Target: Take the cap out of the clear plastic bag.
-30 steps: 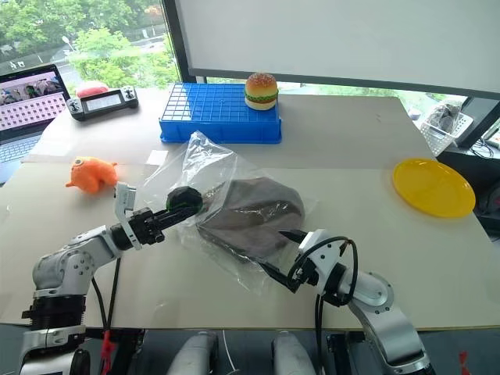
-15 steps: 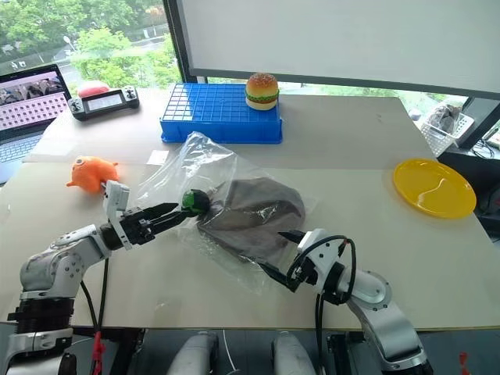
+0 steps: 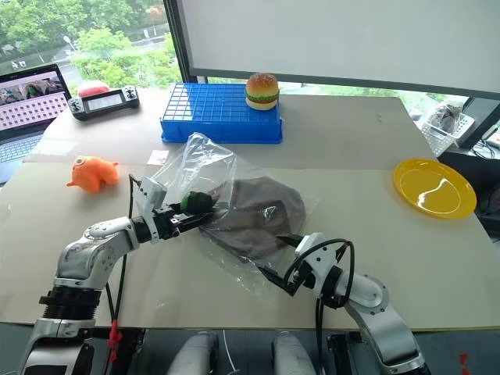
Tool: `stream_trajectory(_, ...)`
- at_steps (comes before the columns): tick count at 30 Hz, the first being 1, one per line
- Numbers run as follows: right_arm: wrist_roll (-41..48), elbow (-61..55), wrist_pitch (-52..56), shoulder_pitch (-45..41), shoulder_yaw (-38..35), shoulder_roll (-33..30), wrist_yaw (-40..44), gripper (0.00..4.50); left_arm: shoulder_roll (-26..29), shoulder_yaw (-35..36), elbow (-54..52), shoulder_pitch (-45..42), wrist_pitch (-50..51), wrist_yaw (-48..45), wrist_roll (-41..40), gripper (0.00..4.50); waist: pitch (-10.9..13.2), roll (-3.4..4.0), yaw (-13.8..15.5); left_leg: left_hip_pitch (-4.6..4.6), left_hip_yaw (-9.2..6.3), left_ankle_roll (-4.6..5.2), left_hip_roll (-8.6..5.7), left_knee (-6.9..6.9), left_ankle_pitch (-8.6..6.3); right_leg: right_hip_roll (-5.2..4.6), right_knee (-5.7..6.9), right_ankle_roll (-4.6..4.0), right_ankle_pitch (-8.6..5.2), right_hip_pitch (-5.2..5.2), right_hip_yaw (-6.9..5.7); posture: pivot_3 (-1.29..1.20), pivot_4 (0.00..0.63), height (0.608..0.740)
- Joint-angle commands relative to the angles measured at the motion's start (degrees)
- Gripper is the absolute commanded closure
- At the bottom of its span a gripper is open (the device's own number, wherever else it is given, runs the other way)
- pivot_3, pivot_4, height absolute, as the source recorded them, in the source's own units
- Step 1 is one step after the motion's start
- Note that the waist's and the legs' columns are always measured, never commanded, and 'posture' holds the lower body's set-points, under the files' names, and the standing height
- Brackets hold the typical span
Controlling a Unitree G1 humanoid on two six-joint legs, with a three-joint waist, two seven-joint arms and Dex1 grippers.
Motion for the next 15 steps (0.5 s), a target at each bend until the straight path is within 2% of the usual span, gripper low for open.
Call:
stream_trajectory(1,0.36,-1.95,-1.20,-0.08,-1.16,0.05,-0.24,0.00,-0.61,1.42,0.35,-1.11,-1.69,0.11,-0.44,2.31,0.00,0.00,-0.01,0.00,0.00,0.00,0.00,0.00,0.00,0.00,0.00,0.00,0.00,0.00,0.00,0.00,0.150,0.735)
stream_trajectory(3,0.04,-1.83,-1.28,-0.05,-0.86,-0.03,-0.25,0.00,-0.97,2.25,0.20,-1.24,-1.25,0.29,-1.15,2.79,0.00,0.00,-0.01,0.00,-0.01,0.00,0.00,0.00,0.00,0.00,0.00,0.00,0.00,0.00,-0.01,0.00,0.150,0.735)
stream_trajectory(5,-0.26,-1.71,-1.30,-0.05,-0.52,-0.06,-0.23,0.00,-1.27,3.90,-0.19,-1.55,-0.40,0.15,-2.99,2.96,0.00,0.00,-0.01,0.00,-0.01,0.00,0.00,0.00,0.00,0.00,0.00,0.00,0.00,0.00,0.00,0.00,0.150,0.735)
stream_trajectory(7,-0.37,-1.64,-1.28,-0.05,-0.33,0.02,-0.24,0.00,-1.35,5.95,-0.46,-2.15,0.76,-0.09,-5.41,2.98,0.00,0.00,-0.03,-0.01,-0.01,0.00,0.00,0.00,0.00,0.00,0.00,0.00,0.00,-0.01,-0.01,0.00,0.150,0.735)
stream_trajectory(9,-0.42,-1.62,-1.27,0.04,-0.23,0.08,-0.25,0.00,-2.12,11.68,1.40,-4.83,4.11,1.45,-11.32,2.98,0.00,0.00,-0.04,-0.01,-0.01,0.00,0.00,0.00,0.00,0.00,0.00,0.00,0.00,-0.01,-0.01,0.00,0.150,0.735)
stream_trajectory(12,-0.64,-1.27,-1.27,-0.09,0.00,0.13,-0.16,0.00,-1.37,21.95,10.31,-12.92,7.85,4.99,-19.64,2.98,0.01,-0.02,-0.04,-0.02,-0.07,0.00,0.00,0.03,0.00,0.01,0.04,0.06,-0.03,-0.01,-0.07,0.00,0.150,0.735)
stream_trajectory(15,-0.57,-1.30,-1.15,-0.17,0.08,0.11,-0.10,0.00,0.25,28.05,20.23,-20.81,7.26,10.03,-21.53,2.98,0.01,-0.04,-0.04,-0.04,-0.07,0.00,-0.01,0.06,0.00,0.01,0.03,0.36,-0.21,-0.01,-0.07,0.00,0.150,0.735)
